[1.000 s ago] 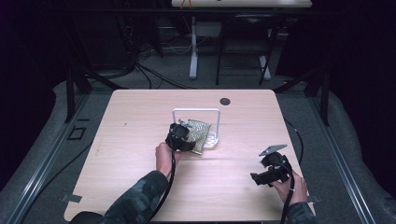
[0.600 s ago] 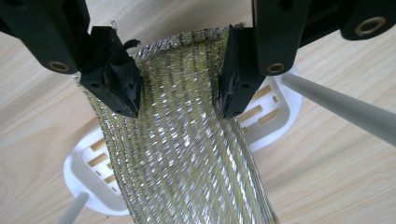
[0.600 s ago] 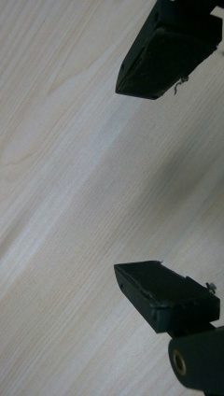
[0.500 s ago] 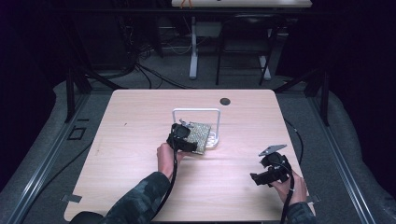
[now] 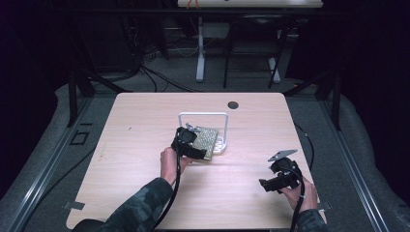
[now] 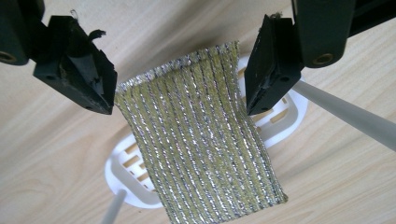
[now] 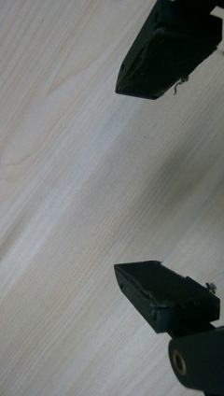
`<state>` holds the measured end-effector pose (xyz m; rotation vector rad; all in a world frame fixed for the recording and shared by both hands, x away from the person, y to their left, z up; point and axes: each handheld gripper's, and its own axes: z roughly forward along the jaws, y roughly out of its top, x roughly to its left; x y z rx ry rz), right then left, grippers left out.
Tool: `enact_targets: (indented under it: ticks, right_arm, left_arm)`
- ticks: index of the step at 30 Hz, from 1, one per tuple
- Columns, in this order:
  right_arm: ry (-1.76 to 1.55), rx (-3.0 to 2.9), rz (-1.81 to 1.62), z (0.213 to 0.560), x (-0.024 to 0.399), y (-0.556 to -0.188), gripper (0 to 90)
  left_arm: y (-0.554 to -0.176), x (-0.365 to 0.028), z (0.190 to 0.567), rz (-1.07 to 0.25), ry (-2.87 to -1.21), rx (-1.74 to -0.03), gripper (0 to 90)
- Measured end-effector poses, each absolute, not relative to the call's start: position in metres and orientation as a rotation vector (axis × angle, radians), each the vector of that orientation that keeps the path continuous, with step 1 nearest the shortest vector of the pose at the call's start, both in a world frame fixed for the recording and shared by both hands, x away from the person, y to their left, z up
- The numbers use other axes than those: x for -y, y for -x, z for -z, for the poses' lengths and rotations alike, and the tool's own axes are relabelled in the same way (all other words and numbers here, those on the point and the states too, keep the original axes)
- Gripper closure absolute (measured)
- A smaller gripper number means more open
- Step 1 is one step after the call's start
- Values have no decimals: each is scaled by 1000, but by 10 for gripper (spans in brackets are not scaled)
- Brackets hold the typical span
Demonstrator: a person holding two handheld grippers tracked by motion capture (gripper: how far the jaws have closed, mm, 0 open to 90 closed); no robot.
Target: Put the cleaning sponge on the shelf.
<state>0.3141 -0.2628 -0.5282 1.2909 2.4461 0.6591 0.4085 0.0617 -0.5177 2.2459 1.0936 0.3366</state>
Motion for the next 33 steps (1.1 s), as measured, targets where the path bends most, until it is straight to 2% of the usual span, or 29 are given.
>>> enact_targets:
  ticks: [16, 33]
  right_arm:
    - [-1282, -2445, -666, 527, 266, -316, 107]
    - [-1275, -2419, -652, 524, 264, -315, 103]
  left_arm:
    - [-391, -73, 496, -343, -2273, -1006, 150]
    - [-369, -124, 486, -352, -2281, -1026, 23]
